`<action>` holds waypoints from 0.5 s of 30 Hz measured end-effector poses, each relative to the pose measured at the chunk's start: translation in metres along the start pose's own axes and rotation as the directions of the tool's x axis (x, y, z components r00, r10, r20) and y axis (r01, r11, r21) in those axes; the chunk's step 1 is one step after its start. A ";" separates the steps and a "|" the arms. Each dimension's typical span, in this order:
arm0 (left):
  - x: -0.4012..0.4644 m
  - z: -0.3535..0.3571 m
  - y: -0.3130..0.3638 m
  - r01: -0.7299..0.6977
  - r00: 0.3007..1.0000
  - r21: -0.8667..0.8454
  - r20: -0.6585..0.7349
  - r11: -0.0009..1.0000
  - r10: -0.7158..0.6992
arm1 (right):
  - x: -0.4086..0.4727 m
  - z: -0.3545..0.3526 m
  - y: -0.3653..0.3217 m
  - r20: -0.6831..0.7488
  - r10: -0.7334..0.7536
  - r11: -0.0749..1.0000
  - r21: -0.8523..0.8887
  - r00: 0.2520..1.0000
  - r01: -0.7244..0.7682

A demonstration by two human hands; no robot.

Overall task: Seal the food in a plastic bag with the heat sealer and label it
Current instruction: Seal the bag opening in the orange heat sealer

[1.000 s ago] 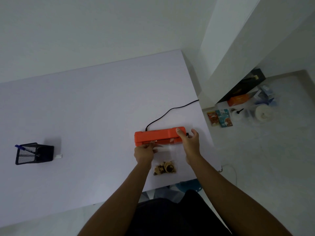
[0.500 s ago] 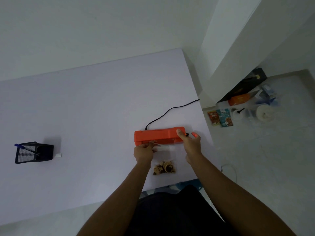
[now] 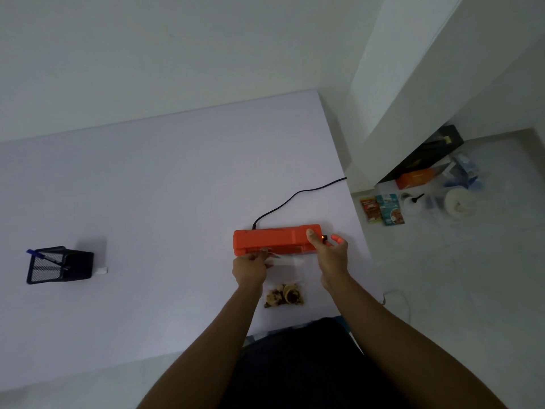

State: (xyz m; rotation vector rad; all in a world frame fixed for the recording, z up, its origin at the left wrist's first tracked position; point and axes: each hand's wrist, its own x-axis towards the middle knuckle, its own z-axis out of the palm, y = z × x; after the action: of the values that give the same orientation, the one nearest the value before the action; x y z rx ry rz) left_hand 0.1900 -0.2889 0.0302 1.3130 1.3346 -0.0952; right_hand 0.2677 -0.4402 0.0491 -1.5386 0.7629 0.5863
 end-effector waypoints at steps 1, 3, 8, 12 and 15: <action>0.000 0.000 0.000 0.000 1.000 0.000 -0.001 1.000 0.000 | 0.000 0.000 0.000 0.001 0.002 1.000 -0.003 1.000 -0.002; 0.000 -0.001 -0.001 0.004 1.000 -0.003 -0.004 1.000 -0.004 | 0.000 0.000 0.000 0.004 0.005 1.000 -0.010 1.000 -0.005; 0.002 0.001 -0.002 -0.001 1.000 -0.005 -0.009 1.000 0.001 | 0.004 -0.001 -0.001 0.001 0.026 0.999 -0.030 1.000 -0.026; 0.002 0.001 -0.003 -0.002 1.000 -0.002 -0.010 1.000 0.002 | 0.006 -0.002 -0.003 0.006 0.049 0.997 -0.052 0.999 -0.049; 0.002 0.001 -0.002 -0.004 1.000 -0.007 -0.007 1.000 0.004 | 0.006 -0.003 -0.004 0.014 0.059 0.997 -0.046 0.998 -0.058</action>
State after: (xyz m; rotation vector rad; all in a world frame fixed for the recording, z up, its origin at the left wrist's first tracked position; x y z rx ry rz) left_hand 0.1893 -0.2892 0.0272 1.3110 1.3374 -0.0832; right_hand 0.2744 -0.4438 0.0475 -1.5559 0.7898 0.6619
